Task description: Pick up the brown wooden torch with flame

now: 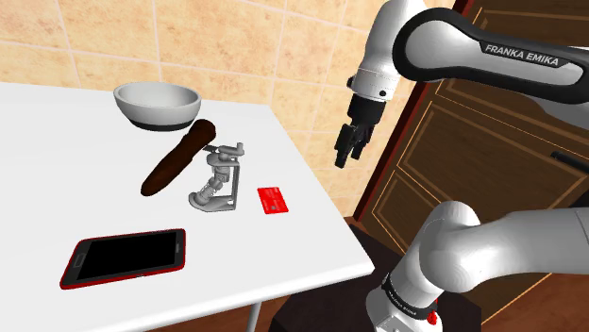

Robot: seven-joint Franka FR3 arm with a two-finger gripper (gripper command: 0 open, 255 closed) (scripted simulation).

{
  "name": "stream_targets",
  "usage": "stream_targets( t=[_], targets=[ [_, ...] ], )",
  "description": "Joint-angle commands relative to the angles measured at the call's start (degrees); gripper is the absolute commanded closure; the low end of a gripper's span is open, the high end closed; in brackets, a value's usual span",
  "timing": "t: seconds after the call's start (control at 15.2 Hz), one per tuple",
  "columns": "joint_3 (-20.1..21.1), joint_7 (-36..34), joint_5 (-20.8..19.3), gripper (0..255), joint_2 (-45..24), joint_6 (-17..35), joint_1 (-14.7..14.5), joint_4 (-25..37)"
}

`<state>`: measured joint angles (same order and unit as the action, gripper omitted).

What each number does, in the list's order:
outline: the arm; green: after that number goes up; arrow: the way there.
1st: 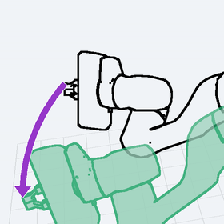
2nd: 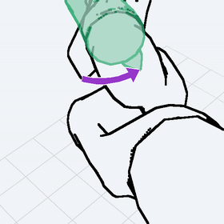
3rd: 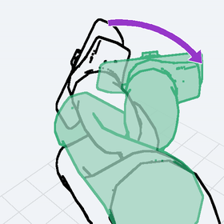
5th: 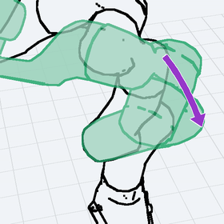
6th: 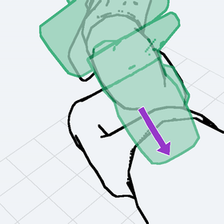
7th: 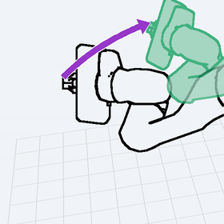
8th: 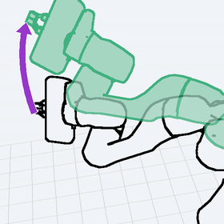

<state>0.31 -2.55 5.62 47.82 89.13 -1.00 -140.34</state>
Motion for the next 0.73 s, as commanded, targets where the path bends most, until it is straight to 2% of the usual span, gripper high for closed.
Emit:
stream_targets(
  t=[0.0,0.33,0.66],
  targets=[
    [0.0,0.0,0.0,0,0.0,0.0,0.0,0.0],
    [7.37,-12.99,5.53,0,-4.79,5.36,0.49,2.03],
    [14.38,-25.65,8.84,0,-11.88,10.95,1.91,6.48]
  ],
)
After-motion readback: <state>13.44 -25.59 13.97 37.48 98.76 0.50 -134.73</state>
